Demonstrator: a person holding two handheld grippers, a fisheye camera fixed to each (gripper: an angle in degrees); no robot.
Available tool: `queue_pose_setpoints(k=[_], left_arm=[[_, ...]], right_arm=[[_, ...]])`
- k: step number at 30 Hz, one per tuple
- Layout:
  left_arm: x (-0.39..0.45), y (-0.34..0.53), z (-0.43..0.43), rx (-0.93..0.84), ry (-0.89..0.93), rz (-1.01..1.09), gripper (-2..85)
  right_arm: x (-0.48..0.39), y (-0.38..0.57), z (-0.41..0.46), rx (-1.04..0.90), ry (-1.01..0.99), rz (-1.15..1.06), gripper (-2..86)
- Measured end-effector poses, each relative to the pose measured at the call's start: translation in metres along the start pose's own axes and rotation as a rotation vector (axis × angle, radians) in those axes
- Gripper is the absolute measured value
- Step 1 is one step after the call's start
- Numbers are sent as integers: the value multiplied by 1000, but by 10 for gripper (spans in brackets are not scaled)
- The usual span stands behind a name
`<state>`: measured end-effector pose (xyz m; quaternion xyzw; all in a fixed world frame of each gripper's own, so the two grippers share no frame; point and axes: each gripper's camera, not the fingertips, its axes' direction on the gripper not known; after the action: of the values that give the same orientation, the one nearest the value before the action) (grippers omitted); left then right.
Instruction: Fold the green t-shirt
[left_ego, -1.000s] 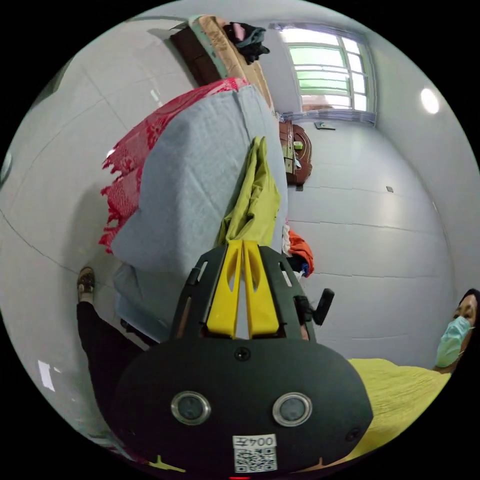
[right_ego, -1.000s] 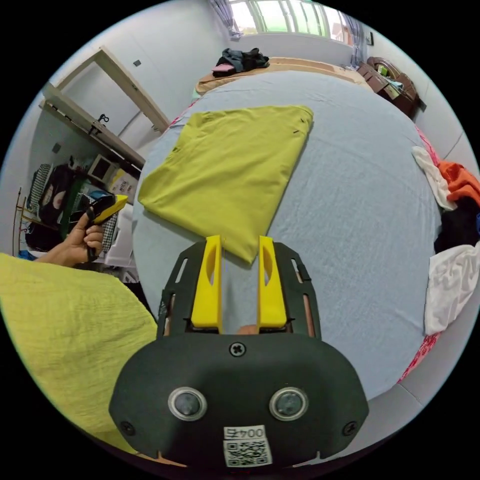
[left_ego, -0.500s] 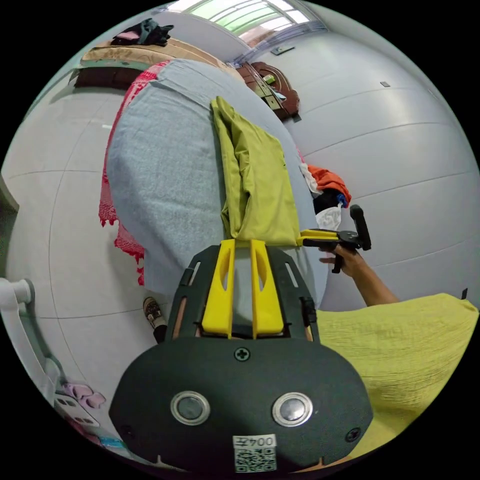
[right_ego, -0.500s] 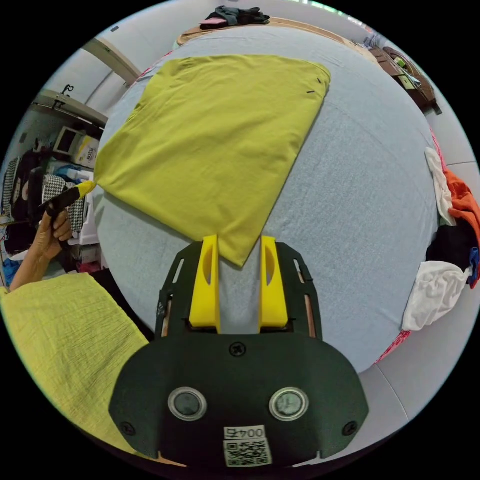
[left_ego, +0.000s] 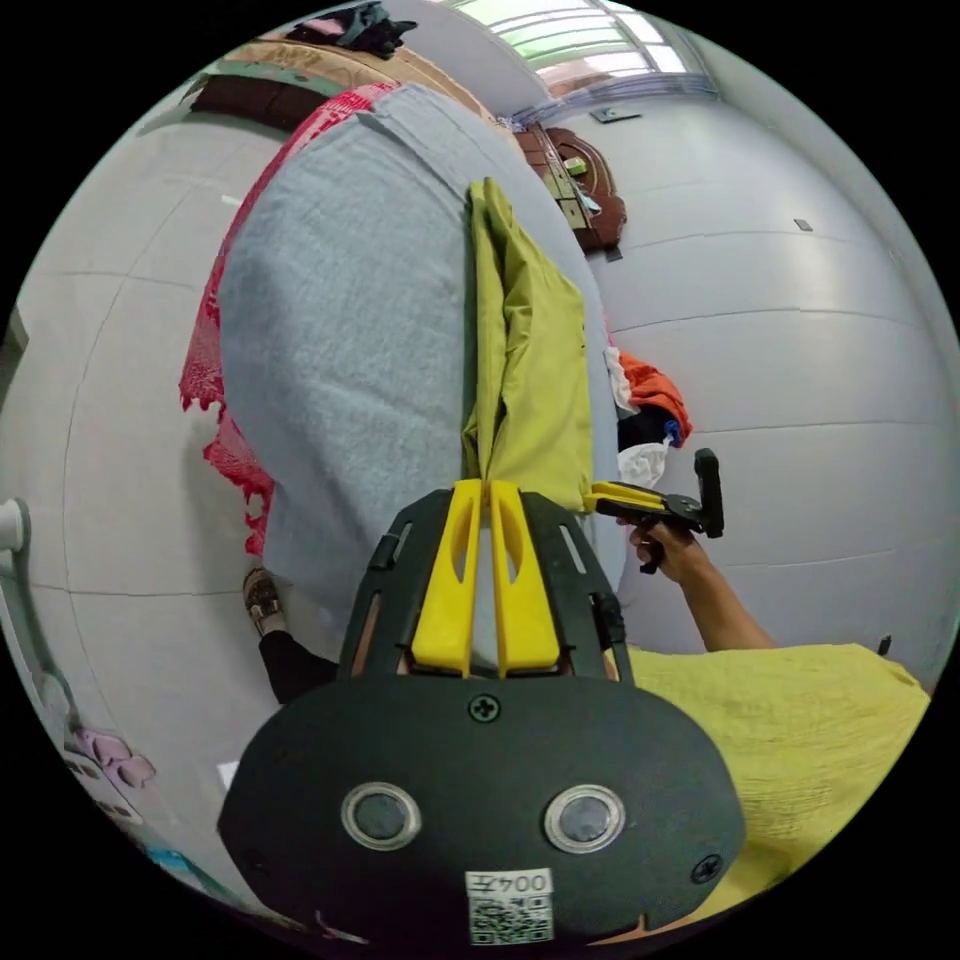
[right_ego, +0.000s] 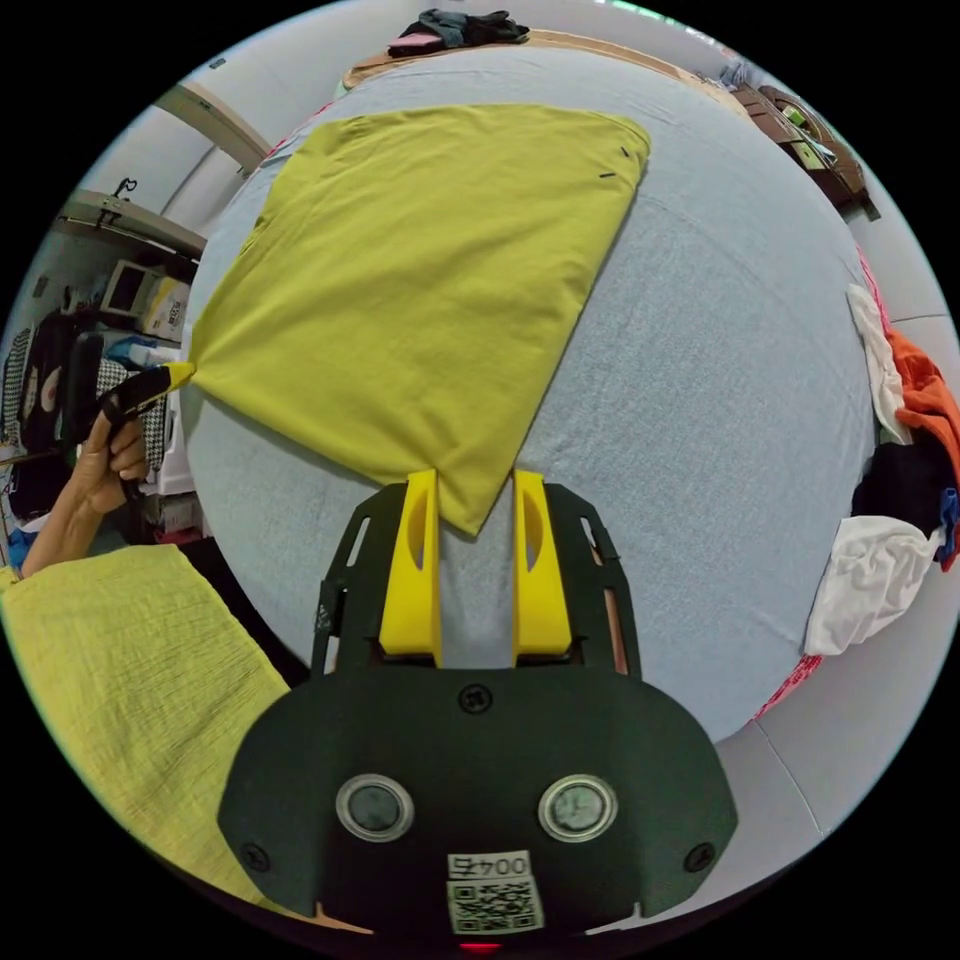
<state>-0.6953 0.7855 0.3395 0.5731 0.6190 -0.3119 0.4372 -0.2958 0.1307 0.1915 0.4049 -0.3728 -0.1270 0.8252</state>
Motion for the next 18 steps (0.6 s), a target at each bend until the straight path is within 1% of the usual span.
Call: queue_pose_setpoints(k=[2,5,6,9,12,16,18], left_arm=[[0,-9,-6,-17,-37,15,31],[15,-34,-26,46,-128,86,49],[24,-52,-27,57,-153,125,70],[45,-110,-8,53,-217,210,124],[40,-168,21,37,-215,203,142],[11,-216,50,0,-207,123,136],[5,-235,61,-15,-226,136,99]], right_arm=[[1,-6,3,-24,10,-8,112],[6,-10,5,-37,2,-5,113],[7,-11,6,-39,1,-5,113],[9,-12,8,-46,2,-9,113],[11,-13,10,-52,5,-4,114],[15,-9,11,-36,2,-1,114],[17,-7,11,-30,-5,0,112]])
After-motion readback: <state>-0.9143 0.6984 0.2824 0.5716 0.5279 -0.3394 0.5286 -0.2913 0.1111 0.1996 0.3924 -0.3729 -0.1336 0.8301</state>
